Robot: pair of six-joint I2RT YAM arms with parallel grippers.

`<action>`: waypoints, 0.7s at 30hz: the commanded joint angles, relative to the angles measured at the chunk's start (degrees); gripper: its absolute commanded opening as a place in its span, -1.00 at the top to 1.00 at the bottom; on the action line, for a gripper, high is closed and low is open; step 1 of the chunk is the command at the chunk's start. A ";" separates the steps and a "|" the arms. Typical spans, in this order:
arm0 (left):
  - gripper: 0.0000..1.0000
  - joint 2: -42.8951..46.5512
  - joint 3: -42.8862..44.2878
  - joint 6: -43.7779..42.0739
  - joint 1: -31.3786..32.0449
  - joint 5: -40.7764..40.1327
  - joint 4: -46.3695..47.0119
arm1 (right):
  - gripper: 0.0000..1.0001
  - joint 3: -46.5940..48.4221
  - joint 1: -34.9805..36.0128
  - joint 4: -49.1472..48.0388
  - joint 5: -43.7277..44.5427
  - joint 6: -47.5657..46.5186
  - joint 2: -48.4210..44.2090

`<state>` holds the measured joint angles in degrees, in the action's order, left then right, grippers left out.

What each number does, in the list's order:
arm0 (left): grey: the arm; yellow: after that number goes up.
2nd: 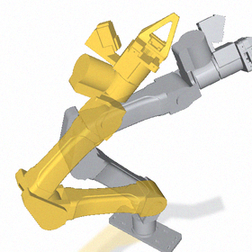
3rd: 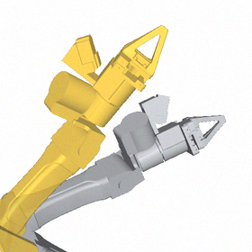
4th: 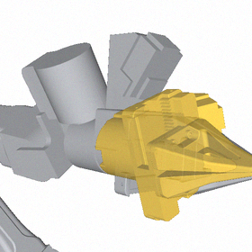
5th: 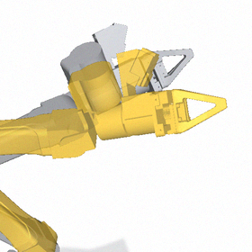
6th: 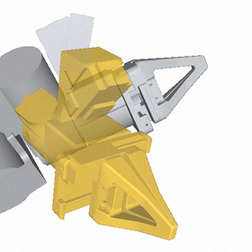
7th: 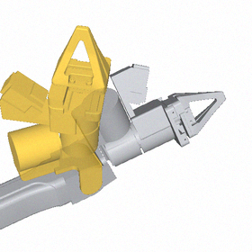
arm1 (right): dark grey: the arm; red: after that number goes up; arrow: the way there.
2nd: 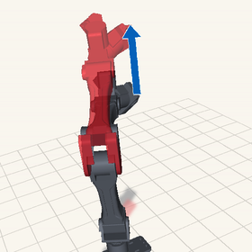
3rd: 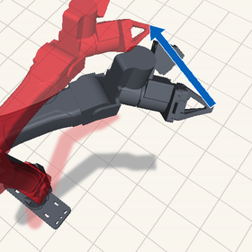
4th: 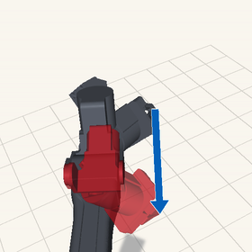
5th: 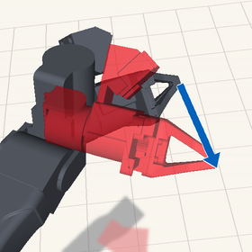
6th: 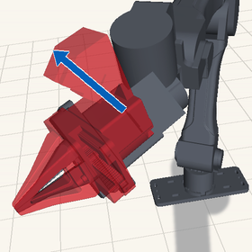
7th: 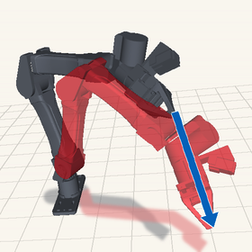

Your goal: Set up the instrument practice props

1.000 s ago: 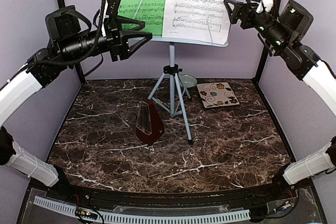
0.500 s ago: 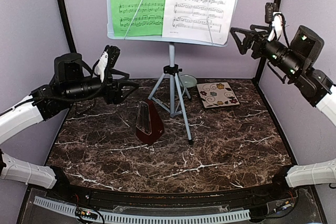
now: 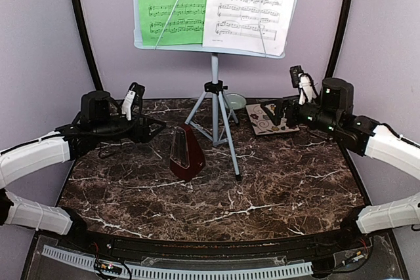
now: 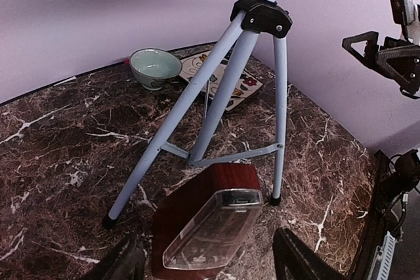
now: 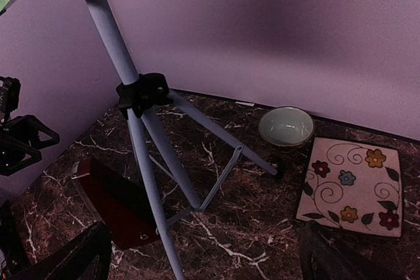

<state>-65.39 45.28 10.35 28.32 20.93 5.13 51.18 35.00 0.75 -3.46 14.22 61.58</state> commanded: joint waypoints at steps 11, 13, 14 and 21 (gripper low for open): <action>-0.50 -2.94 -11.24 3.41 -2.13 9.43 18.65 | -0.99 7.27 14.28 -6.91 5.72 -0.18 18.02; -0.50 -2.44 -14.22 2.94 -1.77 8.64 22.94 | -0.98 7.97 14.75 -7.52 5.26 -0.03 19.66; -0.50 -2.39 -15.62 2.25 -0.83 7.40 24.48 | -0.98 8.52 14.98 -7.74 5.18 0.08 20.45; -0.54 -6.27 -17.30 -3.08 4.61 -3.28 28.84 | -0.98 10.12 15.58 -8.67 4.20 0.59 23.15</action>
<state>-69.91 28.67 10.20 31.77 22.79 26.74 58.83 49.95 -4.69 1.06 14.90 84.05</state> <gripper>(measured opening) 0.767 0.992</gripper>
